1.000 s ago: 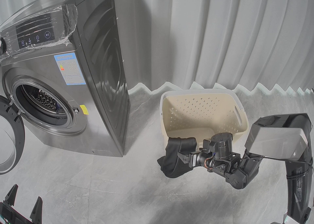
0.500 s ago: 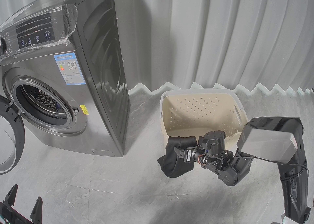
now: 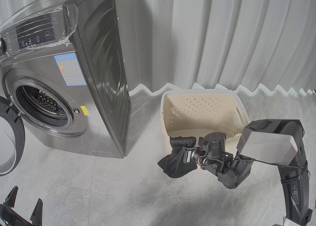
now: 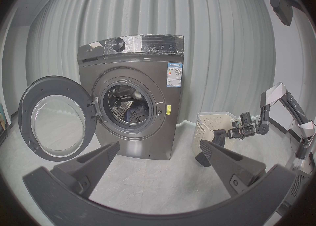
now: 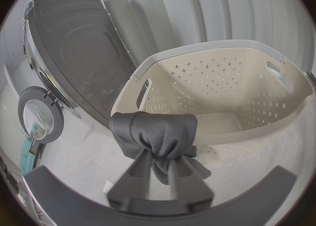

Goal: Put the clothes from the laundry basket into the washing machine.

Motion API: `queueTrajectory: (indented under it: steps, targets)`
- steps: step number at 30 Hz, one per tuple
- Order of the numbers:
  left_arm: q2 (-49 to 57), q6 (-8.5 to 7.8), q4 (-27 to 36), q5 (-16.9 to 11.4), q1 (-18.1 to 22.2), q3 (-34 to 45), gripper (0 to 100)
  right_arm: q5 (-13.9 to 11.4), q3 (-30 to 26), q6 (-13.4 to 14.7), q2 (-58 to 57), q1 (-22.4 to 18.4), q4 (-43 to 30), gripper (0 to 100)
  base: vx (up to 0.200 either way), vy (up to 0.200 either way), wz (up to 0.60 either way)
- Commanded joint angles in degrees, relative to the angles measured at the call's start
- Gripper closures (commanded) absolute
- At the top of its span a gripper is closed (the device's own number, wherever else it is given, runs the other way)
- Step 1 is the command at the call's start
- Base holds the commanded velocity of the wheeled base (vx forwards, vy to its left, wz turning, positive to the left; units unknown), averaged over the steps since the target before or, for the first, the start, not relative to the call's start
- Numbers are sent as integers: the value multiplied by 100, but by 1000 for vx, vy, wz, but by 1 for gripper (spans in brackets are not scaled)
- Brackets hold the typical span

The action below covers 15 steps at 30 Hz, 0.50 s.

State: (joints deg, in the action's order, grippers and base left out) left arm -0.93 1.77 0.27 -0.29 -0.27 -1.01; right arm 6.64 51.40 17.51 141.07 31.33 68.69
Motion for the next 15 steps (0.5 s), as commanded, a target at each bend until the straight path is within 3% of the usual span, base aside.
queueTrajectory:
  steps: [1,15]
  targets:
    - [84,8,0,-6,0,84,0,4,-59,16,-62,14,74,100,0,0,0]
    - [84,8,8,-6,0,84,0,21,-1000,-54,-1117,-57,426,100,0,0,0]
